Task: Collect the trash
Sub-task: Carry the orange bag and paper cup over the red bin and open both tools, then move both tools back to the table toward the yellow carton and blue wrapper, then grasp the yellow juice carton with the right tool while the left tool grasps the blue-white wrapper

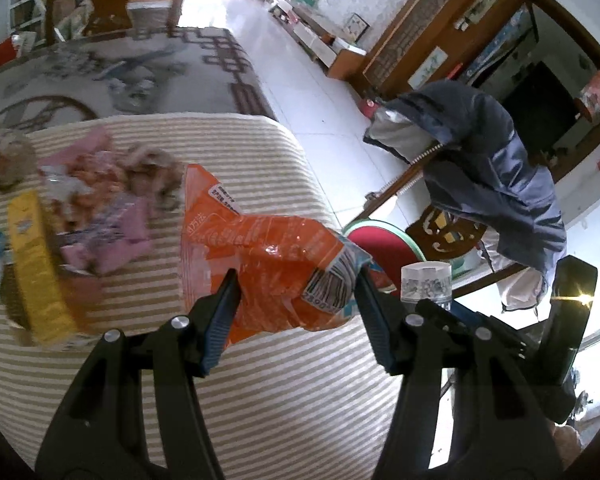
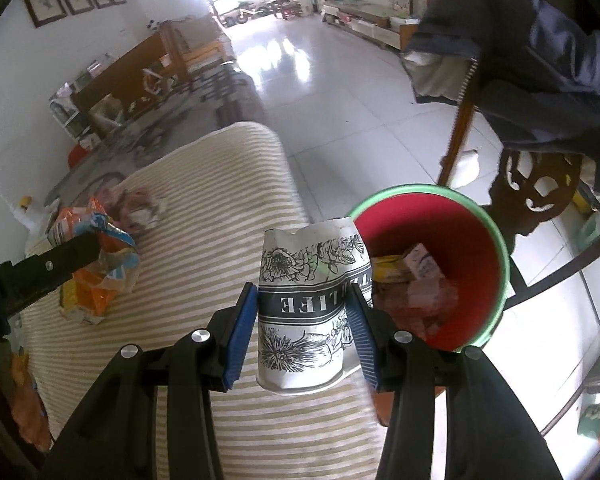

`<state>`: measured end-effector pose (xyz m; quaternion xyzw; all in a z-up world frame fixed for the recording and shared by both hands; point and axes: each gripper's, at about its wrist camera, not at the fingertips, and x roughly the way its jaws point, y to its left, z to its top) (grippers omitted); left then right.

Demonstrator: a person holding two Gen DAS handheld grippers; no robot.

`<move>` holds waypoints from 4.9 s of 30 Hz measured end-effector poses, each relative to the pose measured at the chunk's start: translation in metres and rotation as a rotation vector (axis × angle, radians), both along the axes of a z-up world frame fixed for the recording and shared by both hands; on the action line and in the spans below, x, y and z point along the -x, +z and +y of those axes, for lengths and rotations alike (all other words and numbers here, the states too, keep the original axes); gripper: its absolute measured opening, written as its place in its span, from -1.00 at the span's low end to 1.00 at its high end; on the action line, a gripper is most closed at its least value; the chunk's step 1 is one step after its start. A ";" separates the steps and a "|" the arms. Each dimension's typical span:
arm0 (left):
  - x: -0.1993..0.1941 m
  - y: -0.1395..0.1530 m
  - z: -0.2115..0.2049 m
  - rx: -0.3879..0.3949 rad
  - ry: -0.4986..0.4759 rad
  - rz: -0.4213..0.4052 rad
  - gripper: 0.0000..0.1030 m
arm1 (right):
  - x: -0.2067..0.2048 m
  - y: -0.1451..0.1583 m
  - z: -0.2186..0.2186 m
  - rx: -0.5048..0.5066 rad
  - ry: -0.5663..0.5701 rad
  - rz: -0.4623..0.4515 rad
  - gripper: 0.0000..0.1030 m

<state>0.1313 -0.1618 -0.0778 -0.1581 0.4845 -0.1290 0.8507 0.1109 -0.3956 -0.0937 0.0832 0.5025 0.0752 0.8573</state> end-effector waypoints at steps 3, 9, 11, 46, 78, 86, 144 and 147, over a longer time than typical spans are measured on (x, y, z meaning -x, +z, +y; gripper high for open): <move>-0.007 -0.002 -0.025 0.001 -0.030 0.004 0.08 | -0.004 -0.002 -0.024 -0.003 -0.028 0.004 -0.13; -0.027 -0.010 -0.073 0.007 -0.088 0.036 0.08 | -0.008 -0.008 -0.070 -0.017 -0.095 0.020 -0.13; -0.031 -0.013 -0.087 -0.004 -0.110 0.046 0.08 | -0.009 -0.009 -0.082 -0.028 -0.112 0.022 -0.13; 0.003 -0.014 -0.005 0.052 0.011 0.066 0.60 | -0.019 -0.001 -0.010 -0.027 -0.039 0.006 0.33; 0.132 -0.034 0.294 0.047 0.463 0.116 0.60 | 0.005 -0.038 0.328 0.082 0.485 0.055 -0.26; 0.108 -0.039 0.295 0.075 0.443 0.120 0.60 | 0.029 -0.026 0.296 0.062 0.463 0.065 -0.26; 0.104 -0.032 0.266 -0.019 0.348 0.079 -0.40 | 0.036 -0.052 0.290 0.133 0.433 0.104 -0.33; 0.105 -0.029 0.266 -0.015 0.354 0.072 -0.41 | 0.040 -0.040 0.286 0.108 0.434 0.074 -0.33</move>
